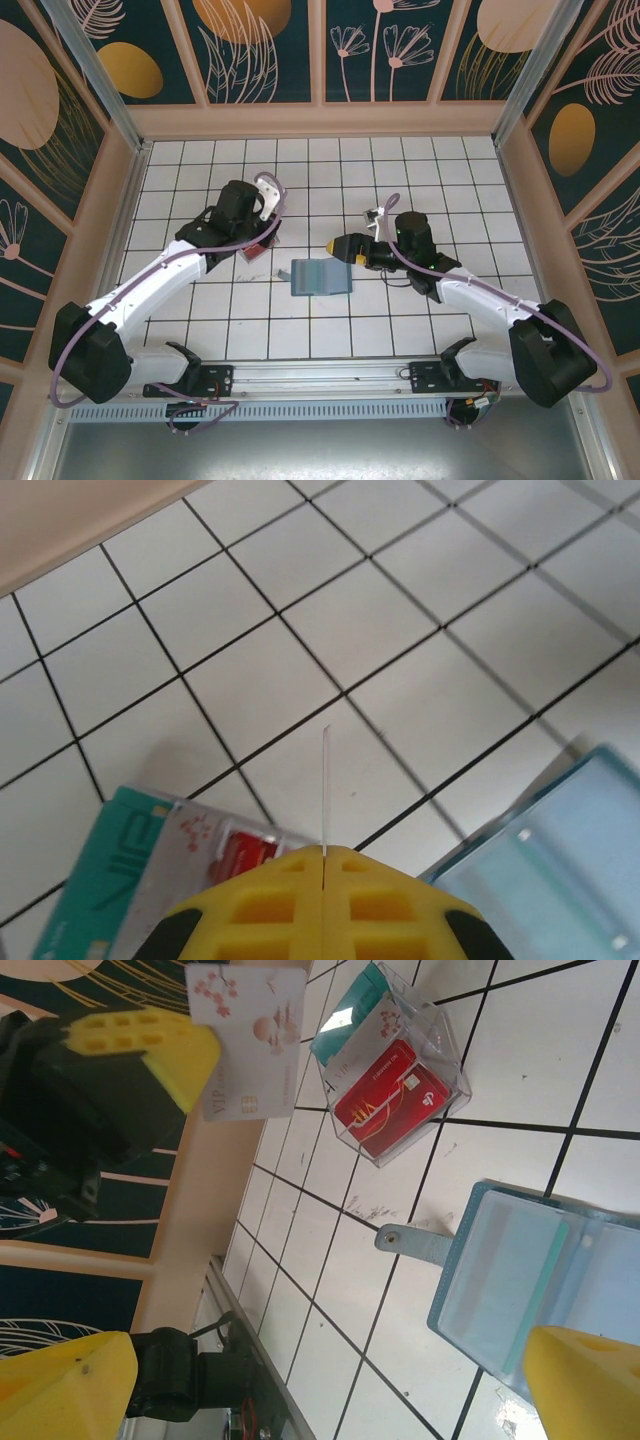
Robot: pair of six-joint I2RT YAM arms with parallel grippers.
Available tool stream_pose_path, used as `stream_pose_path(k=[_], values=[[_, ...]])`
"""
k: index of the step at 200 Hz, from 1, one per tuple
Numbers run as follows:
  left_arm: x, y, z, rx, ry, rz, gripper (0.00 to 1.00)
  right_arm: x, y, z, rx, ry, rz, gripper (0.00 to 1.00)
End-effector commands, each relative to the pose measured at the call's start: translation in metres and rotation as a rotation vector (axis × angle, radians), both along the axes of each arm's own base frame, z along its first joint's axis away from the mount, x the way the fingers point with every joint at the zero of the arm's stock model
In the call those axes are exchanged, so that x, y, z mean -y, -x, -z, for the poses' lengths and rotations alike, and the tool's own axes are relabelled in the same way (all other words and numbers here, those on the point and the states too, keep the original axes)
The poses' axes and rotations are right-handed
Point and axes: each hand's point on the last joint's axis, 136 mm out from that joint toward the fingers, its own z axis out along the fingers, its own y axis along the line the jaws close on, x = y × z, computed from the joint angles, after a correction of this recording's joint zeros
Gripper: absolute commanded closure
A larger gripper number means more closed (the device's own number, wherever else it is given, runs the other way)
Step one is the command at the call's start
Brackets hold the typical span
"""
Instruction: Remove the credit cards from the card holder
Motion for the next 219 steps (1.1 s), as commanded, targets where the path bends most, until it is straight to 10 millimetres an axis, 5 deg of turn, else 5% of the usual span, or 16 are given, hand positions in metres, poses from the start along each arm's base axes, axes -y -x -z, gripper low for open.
stream_pose_path(k=[1, 53, 94, 219], values=[[-0.016, 0.001, 0.008, 0.068, -0.213, 0.099, 1.00, 0.000, -0.001, -0.014, 0.062, -0.016, 0.001, 0.01], [-0.044, -0.009, 0.053, 0.065, -0.412, 0.090, 1.00, 0.001, 0.001, -0.013, 0.064, -0.024, -0.003, 0.01], [-0.062, -0.030, 0.058, 0.079, -0.454, 0.033, 1.00, 0.000, 0.003, -0.012, 0.063, -0.027, -0.012, 0.01], [-0.059, -0.043, 0.092, 0.024, -0.500, 0.060, 1.00, 0.015, -0.007, -0.008, 0.055, -0.025, 0.033, 0.01]])
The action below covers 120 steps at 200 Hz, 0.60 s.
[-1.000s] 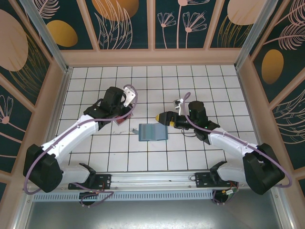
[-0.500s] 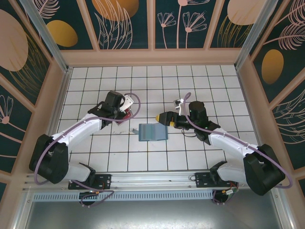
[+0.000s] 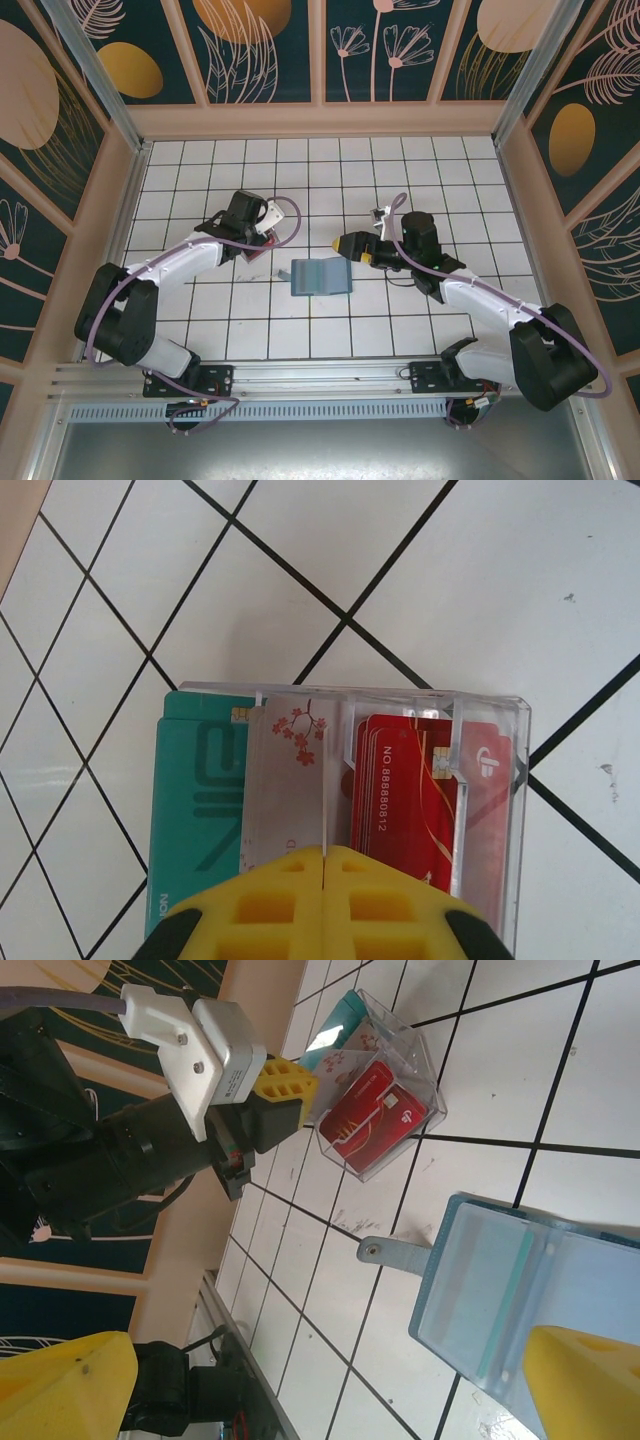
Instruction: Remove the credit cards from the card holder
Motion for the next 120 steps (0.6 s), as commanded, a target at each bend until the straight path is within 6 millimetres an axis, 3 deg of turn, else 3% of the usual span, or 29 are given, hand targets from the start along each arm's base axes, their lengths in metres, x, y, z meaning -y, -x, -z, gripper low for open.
stream_pose_path(k=[1, 24, 31, 41, 45, 120], values=[[0.001, -0.010, -0.004, 0.032, -0.008, 0.008, 1.00, 0.002, 0.000, -0.010, 0.052, -0.023, -0.007, 0.01], [-0.001, -0.012, -0.002, 0.039, -0.016, -0.002, 1.00, 0.002, 0.000, -0.009, 0.049, -0.024, -0.007, 0.01], [-0.002, -0.013, -0.002, 0.044, -0.022, -0.004, 0.92, 0.002, 0.000, -0.008, 0.048, -0.024, -0.007, 0.01], [-0.004, -0.013, -0.001, 0.048, -0.030, -0.012, 0.68, 0.001, -0.001, -0.008, 0.047, -0.024, -0.008, 0.01], [-0.004, -0.013, 0.000, 0.049, -0.032, -0.013, 0.65, 0.001, -0.001, -0.008, 0.048, -0.025, -0.007, 0.01], [-0.008, -0.022, -0.016, 0.107, -0.011, -0.057, 0.63, 0.002, -0.002, -0.006, 0.038, -0.024, -0.002, 0.01]])
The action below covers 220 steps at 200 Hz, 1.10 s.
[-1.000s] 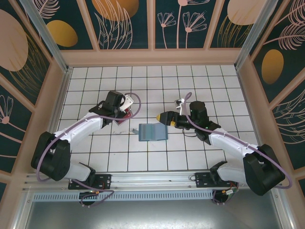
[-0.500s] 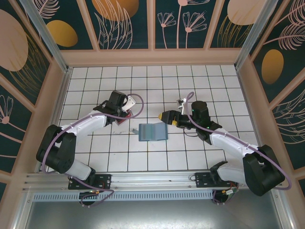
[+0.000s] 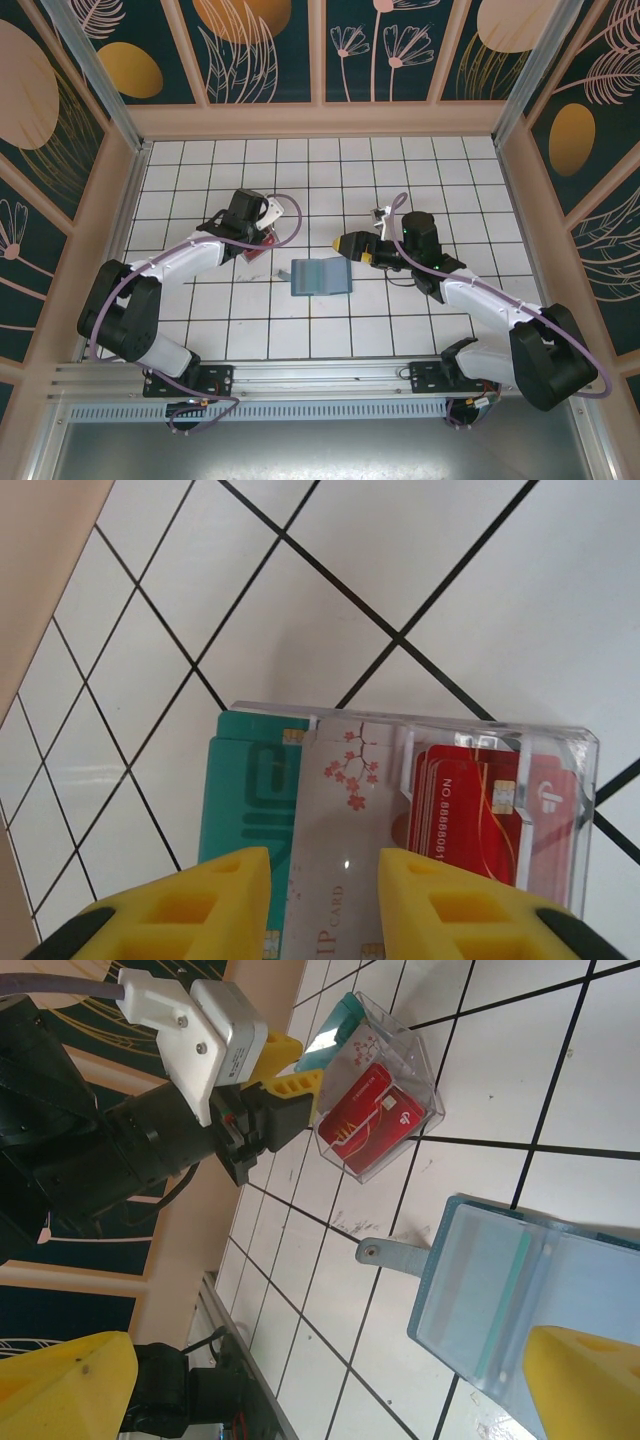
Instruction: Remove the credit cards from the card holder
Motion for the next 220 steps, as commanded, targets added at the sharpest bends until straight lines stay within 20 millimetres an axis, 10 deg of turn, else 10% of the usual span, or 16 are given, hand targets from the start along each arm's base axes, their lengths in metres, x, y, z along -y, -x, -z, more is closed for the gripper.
stream_pose_path(k=[1, 30, 54, 150, 220], values=[[-0.003, -0.007, -0.010, 0.037, 0.013, -0.024, 0.63, 0.001, -0.002, -0.006, 0.038, -0.024, -0.004, 0.01], [0.002, -0.013, -0.036, 0.089, 0.099, -0.066, 0.50, 0.004, -0.005, 0.002, 0.022, 0.007, 0.026, 0.02], [0.002, -0.016, -0.052, 0.113, 0.194, -0.147, 0.20, 0.010, -0.010, 0.017, -0.007, 0.071, 0.069, 0.09], [0.038, 0.007, -0.083, -0.135, 0.730, -0.430, 0.37, 0.031, -0.015, 0.105, -0.186, 0.401, 0.171, 0.73], [0.071, 0.051, -0.053, -0.388, 1.117, -0.525, 0.43, 0.015, -0.005, 0.133, -0.243, 0.449, 0.114, 0.75]])
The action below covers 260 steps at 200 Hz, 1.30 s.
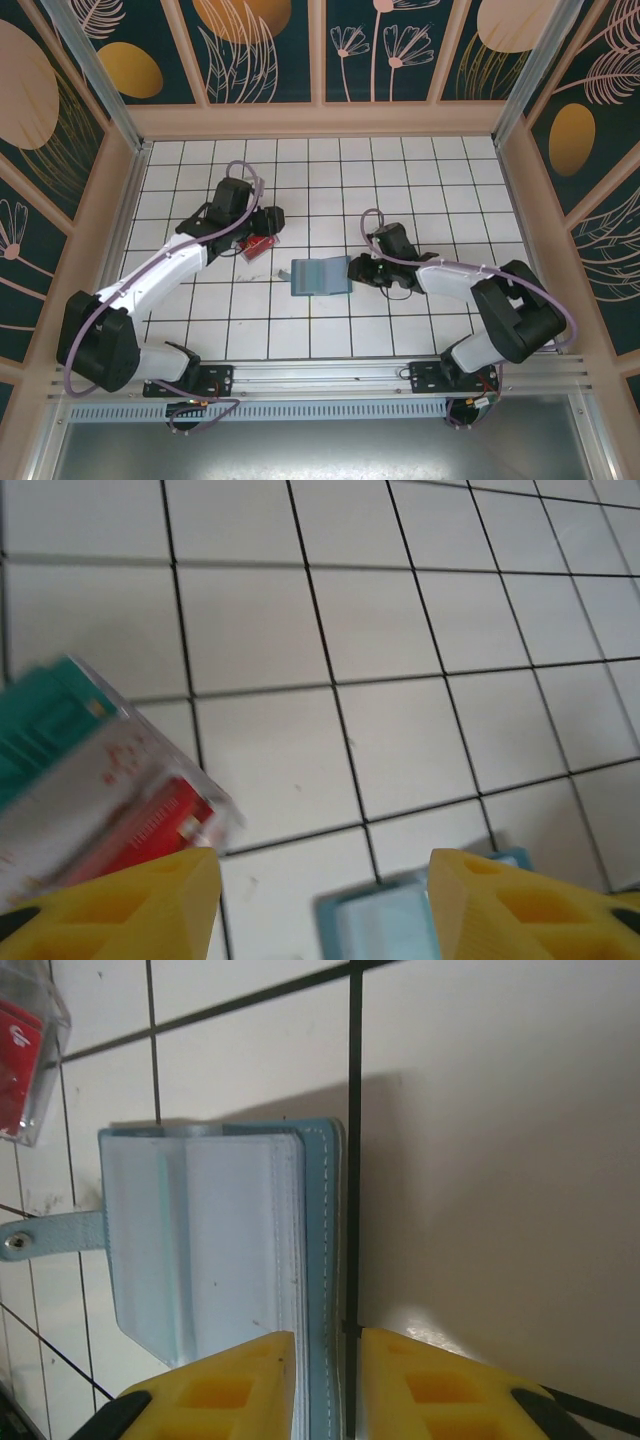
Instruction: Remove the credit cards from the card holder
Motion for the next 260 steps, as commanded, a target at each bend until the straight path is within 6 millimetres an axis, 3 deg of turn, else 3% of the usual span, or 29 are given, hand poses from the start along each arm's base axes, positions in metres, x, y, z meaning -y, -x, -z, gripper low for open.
stream_pose_path(k=[1, 54, 93, 135, 239, 260], values=[[0.015, 0.013, 0.009, -0.096, 0.176, -0.029, 0.43, -0.009, -0.005, -0.003, 0.014, 0.003, -0.013, 0.75], [0.035, 0.043, 0.043, -0.205, 0.214, -0.015, 0.51, -0.009, -0.001, 0.010, -0.019, 0.023, -0.018, 0.84], [0.054, 0.064, 0.080, -0.310, 0.192, 0.009, 0.59, -0.008, 0.005, 0.019, -0.044, 0.032, -0.012, 0.94], [0.060, 0.074, 0.110, -0.386, 0.159, 0.006, 0.62, -0.007, 0.007, 0.020, -0.044, 0.037, -0.005, 0.96], [0.062, 0.085, 0.142, -0.459, 0.082, 0.011, 0.62, -0.009, 0.009, 0.020, -0.048, 0.030, -0.007, 0.97], [0.059, 0.083, 0.141, -0.449, 0.068, 0.000, 0.62, -0.010, 0.009, 0.020, -0.048, 0.029, -0.008, 0.97]])
